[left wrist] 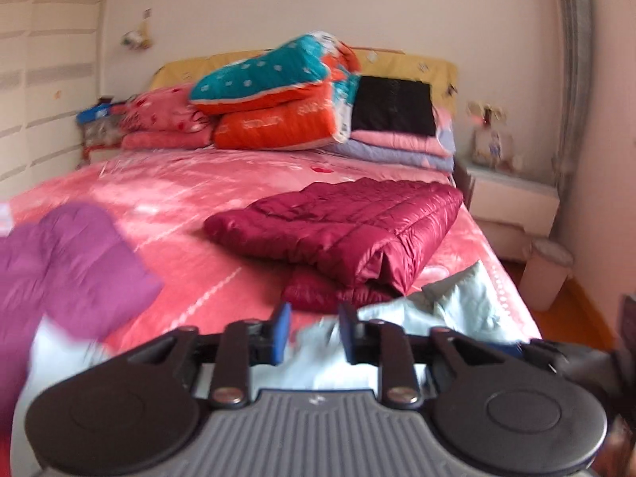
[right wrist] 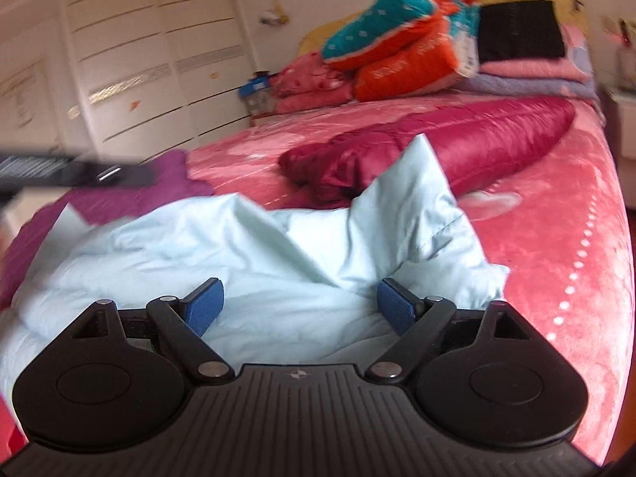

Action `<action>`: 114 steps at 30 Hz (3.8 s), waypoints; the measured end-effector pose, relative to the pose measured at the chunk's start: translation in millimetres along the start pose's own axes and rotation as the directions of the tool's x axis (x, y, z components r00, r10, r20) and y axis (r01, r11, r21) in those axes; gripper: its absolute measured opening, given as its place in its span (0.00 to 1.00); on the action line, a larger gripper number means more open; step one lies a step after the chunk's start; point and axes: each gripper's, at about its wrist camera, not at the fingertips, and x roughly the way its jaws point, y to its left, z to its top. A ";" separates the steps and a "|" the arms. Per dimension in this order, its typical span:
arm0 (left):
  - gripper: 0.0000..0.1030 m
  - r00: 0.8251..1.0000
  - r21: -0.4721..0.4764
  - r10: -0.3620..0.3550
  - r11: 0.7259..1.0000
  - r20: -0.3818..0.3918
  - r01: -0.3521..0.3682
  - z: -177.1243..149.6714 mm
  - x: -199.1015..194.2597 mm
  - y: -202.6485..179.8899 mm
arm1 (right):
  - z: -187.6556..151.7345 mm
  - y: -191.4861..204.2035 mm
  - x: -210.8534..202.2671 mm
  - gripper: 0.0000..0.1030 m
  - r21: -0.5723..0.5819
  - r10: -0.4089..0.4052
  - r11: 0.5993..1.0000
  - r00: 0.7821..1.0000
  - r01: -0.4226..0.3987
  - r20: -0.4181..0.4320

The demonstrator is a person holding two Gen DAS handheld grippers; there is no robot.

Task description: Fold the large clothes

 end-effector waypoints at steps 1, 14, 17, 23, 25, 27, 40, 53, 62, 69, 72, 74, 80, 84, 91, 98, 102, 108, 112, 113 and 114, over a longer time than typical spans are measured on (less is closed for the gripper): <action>0.29 1.000 -0.008 0.002 1.000 -0.004 -0.002 -8.0 -6.3 4.4 | 1.7 -2.2 3.6 1.00 0.030 -0.015 0.999 1.000 0.015 0.001; 0.32 0.977 -0.146 0.199 0.967 -0.072 -0.207 -38.6 16.8 78.8 | 1.6 4.7 30.2 1.00 0.021 -0.149 0.989 0.988 0.150 -0.026; 0.33 0.967 -0.184 0.241 0.950 -0.088 -0.253 -45.4 28.6 97.9 | 3.3 1.8 31.6 1.00 0.038 -0.169 0.985 0.985 0.170 -0.034; 0.33 0.951 -0.216 0.293 0.927 -0.096 -0.307 -61.1 43.3 120.5 | 8.2 -13.3 35.8 1.00 0.121 -0.200 0.971 0.978 0.207 -0.060; 0.33 0.951 -0.209 0.296 0.928 -0.089 -0.308 -66.5 48.1 121.6 | 8.5 -13.6 37.8 1.00 0.124 -0.222 0.965 0.972 0.230 -0.071; 0.33 0.953 -0.211 0.293 0.929 -0.083 -0.304 -71.6 51.9 122.8 | 7.1 -10.8 41.6 1.00 0.103 -0.248 0.961 0.965 0.256 -0.080; 0.34 0.959 -0.220 0.272 0.934 -0.072 -0.282 -86.8 60.9 129.7 | -5.5 0.0 58.8 1.00 -0.014 -0.340 0.940 0.936 0.340 -0.086; 0.64 0.980 -0.251 0.199 0.947 -0.029 -0.199 -28.2 15.3 68.0 | 19.0 -30.1 22.2 1.00 0.216 -0.221 0.951 0.975 0.222 -0.028; 0.68 0.980 -0.214 0.167 0.959 -0.108 -0.187 -26.1 64.6 2.2 | 15.4 -13.1 8.2 1.00 0.037 -0.212 0.977 0.977 0.211 0.000; 0.77 0.971 -0.215 0.191 0.952 -0.141 -0.219 -40.5 92.0 5.5 | 11.8 -29.9 29.1 1.00 0.027 -0.265 0.963 0.962 0.267 -0.064; 0.79 0.970 -0.221 0.193 0.950 -0.147 -0.222 -46.6 105.1 8.7 | 10.0 -32.7 36.3 1.00 0.031 -0.278 0.959 0.957 0.281 -0.077; 0.80 0.970 -0.214 0.195 0.951 -0.141 -0.223 -50.9 112.0 8.1 | 7.1 -32.8 37.6 1.00 0.031 -0.284 0.957 0.955 0.287 -0.082; 0.82 0.972 -0.195 0.193 0.957 -0.132 -0.216 -52.1 113.8 7.3 | 9.0 -37.0 39.3 1.00 0.039 -0.271 0.960 0.958 0.276 -0.094; 0.82 0.975 -0.194 0.179 0.960 -0.131 -0.202 -39.9 87.6 9.1 | 21.1 -57.5 24.2 1.00 0.158 -0.155 0.972 0.982 0.171 -0.111; 0.82 0.965 -0.301 0.249 0.917 -0.086 -0.263 -20.9 -5.9 61.0 | 36.9 -158.3 -16.5 1.00 0.478 0.049 0.878 0.995 0.000 -0.091; 0.85 0.962 -0.529 0.166 0.809 -0.217 -0.258 -50.3 -49.9 158.9 | 19.3 -181.0 -15.9 1.00 0.536 0.295 0.824 0.946 -0.181 -0.135; 0.85 0.972 -0.606 0.078 0.770 -0.221 -0.199 -76.5 -46.1 179.1 | 15.5 -161.4 -5.0 1.00 0.481 0.347 0.848 0.920 -0.224 -0.183; 0.88 0.982 -0.650 -0.028 0.753 -0.186 -0.101 -92.4 -21.5 186.0 | 13.6 -137.3 8.0 1.00 0.419 0.397 0.863 0.891 -0.282 -0.220; 0.95 0.981 -0.673 -0.099 0.738 -0.170 -0.042 -93.8 -3.8 188.5 | 9.5 -128.7 15.5 1.00 0.458 0.469 0.820 0.862 -0.344 -0.192; 0.97 0.979 -0.674 -0.112 0.738 -0.171 -0.033 -94.6 0.7 187.5 | 8.8 -126.8 17.4 1.00 0.465 0.483 0.811 0.856 -0.356 -0.187; 0.98 0.977 -0.672 -0.124 0.740 -0.172 -0.024 -94.7 4.6 186.9 | 8.0 -125.3 19.6 1.00 0.475 0.502 0.797 0.846 -0.373 -0.179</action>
